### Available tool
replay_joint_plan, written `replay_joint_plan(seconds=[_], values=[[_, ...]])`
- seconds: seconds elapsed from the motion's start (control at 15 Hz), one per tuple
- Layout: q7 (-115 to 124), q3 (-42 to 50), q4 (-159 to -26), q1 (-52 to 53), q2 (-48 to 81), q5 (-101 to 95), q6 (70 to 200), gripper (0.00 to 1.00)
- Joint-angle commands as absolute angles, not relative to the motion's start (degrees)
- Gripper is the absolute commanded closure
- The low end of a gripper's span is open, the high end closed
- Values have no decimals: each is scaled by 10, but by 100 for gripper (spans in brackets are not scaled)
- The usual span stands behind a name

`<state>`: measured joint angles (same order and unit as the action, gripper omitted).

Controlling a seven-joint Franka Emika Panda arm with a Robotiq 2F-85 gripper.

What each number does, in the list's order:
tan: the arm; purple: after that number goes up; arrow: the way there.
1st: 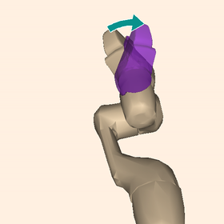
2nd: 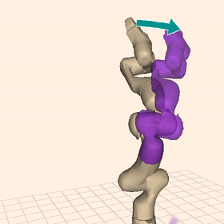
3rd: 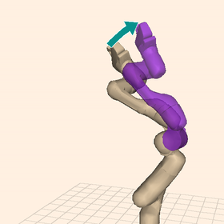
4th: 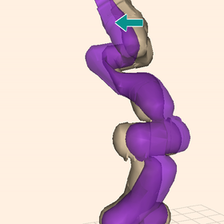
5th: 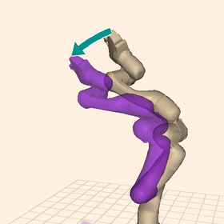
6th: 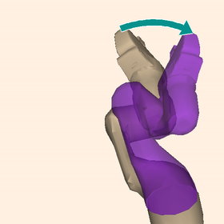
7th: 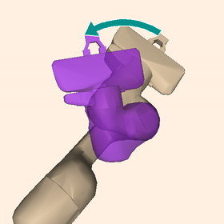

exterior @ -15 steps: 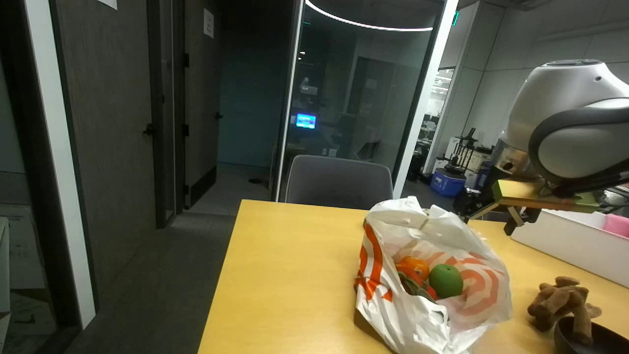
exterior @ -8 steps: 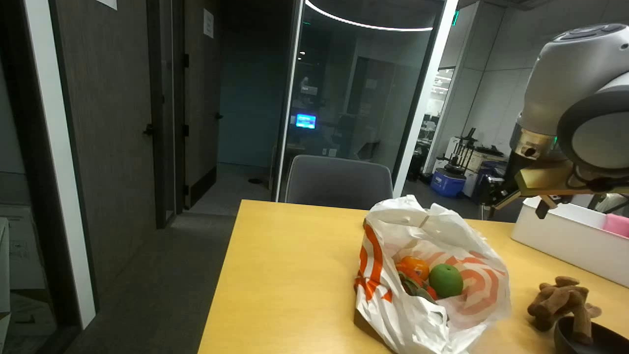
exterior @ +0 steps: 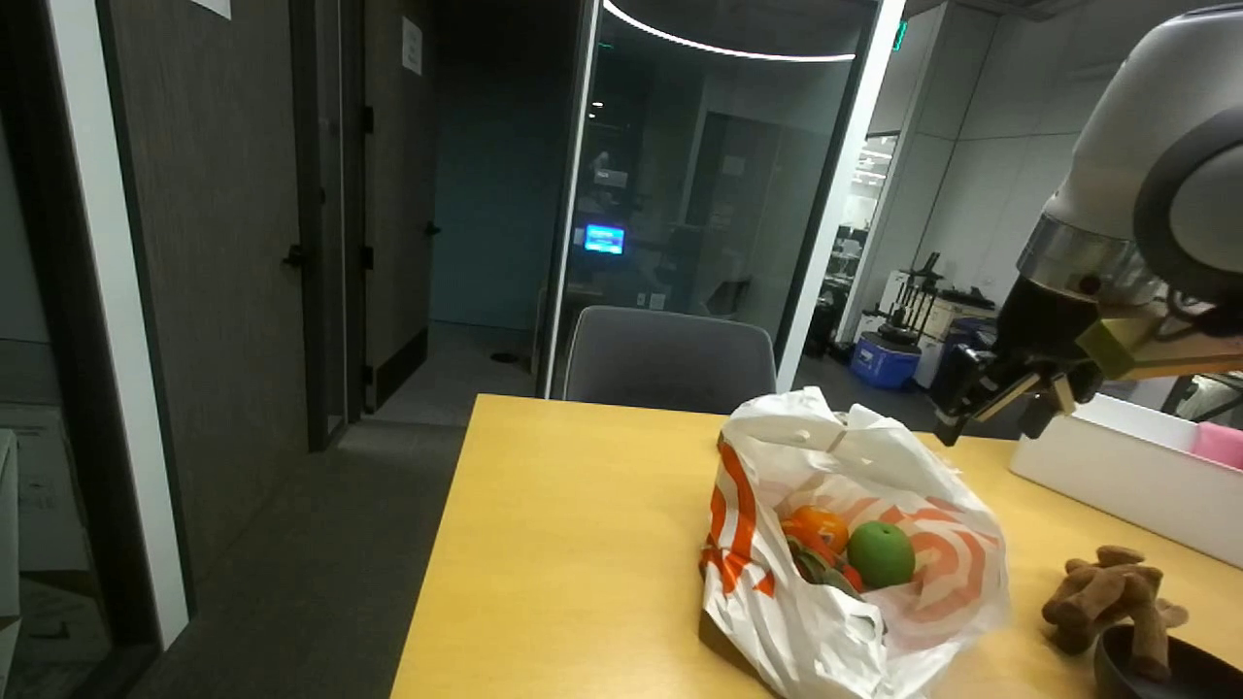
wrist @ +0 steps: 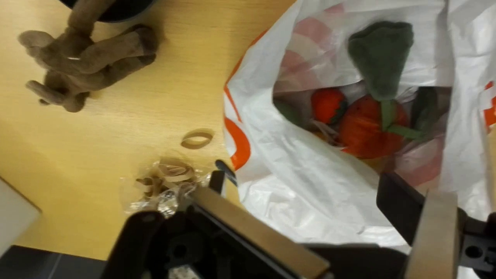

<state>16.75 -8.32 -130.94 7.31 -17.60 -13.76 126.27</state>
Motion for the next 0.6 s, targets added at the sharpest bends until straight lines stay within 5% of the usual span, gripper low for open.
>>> replay_joint_plan(seconds=[0.0, 0.53], values=[[76, -88, -1294, 101, -128, -60, 1287, 0], [-46, -92, -1251, 114, -27, 52, 1218, 0]])
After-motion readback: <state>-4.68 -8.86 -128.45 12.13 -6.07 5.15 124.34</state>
